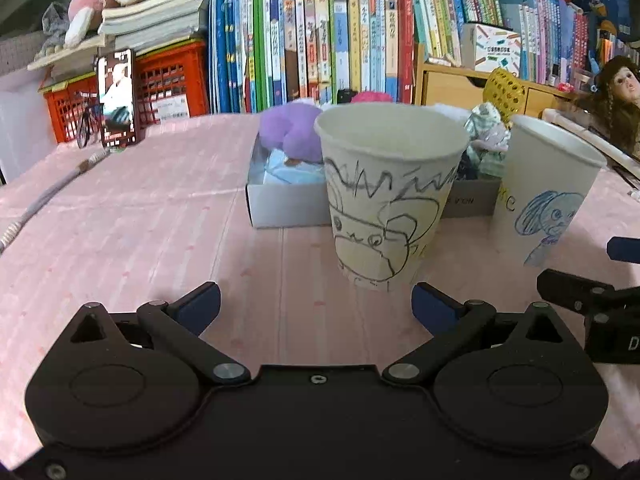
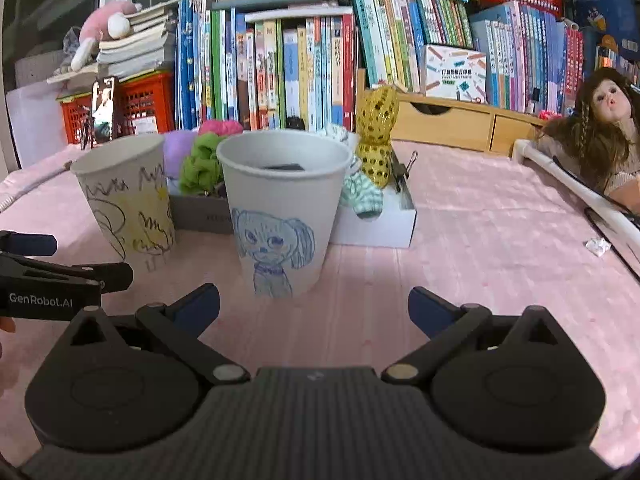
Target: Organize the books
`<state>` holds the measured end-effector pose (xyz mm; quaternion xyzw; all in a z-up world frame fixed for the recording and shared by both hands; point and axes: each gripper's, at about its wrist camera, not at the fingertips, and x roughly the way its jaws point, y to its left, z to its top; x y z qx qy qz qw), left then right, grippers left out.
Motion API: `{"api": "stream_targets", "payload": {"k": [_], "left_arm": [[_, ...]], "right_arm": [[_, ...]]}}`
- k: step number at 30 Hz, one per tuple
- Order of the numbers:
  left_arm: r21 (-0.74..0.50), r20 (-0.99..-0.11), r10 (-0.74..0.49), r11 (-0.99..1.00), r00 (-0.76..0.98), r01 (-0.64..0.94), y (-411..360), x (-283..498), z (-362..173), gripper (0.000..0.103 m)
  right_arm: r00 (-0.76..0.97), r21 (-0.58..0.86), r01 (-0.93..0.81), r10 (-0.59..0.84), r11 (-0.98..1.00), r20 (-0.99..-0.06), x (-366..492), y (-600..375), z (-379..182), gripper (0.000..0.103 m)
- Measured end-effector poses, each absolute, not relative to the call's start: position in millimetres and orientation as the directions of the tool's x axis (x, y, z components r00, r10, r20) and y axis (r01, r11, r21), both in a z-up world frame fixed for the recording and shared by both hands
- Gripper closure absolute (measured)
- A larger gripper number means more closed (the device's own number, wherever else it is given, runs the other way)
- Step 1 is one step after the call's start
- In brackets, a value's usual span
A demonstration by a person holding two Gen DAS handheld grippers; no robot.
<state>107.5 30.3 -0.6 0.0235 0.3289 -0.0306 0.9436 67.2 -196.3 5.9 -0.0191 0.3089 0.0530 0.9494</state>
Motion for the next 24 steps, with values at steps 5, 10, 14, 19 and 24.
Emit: {"api": "stream_targets", "payload": {"k": [5,10,14,19,24], "left_arm": [[0.009,-0.629,-0.050,0.997,0.775,0.071,33,109,-3,0.000],[0.002,-0.631,-0.053,0.998,0.774,0.070,33,109,-4,0.000],[0.001,-0.631,-0.054,0.998,0.774,0.070,34,109,-4,0.000],[0.000,-0.630,-0.054,0.998,0.774,0.070,34,109,-4,0.000],[0.001,-0.631,-0.054,0.998,0.774,0.070,34,109,-4,0.000]], "right_arm": [[0.780,-0.011,-0.125,0.092,0.992,-0.619,72,-193,3,0.000],[0.758,-0.009,-0.129,0.093,0.992,-0.645,76,-193,1,0.000],[0.755,-0.006,-0.133,0.097,0.991,-0.648,76,-193,0,0.000],[0.752,0.000,-0.134,0.102,0.991,-0.651,77,-193,0,0.000],[0.750,0.007,-0.134,0.106,0.991,-0.653,78,-194,0,0.000]]}}
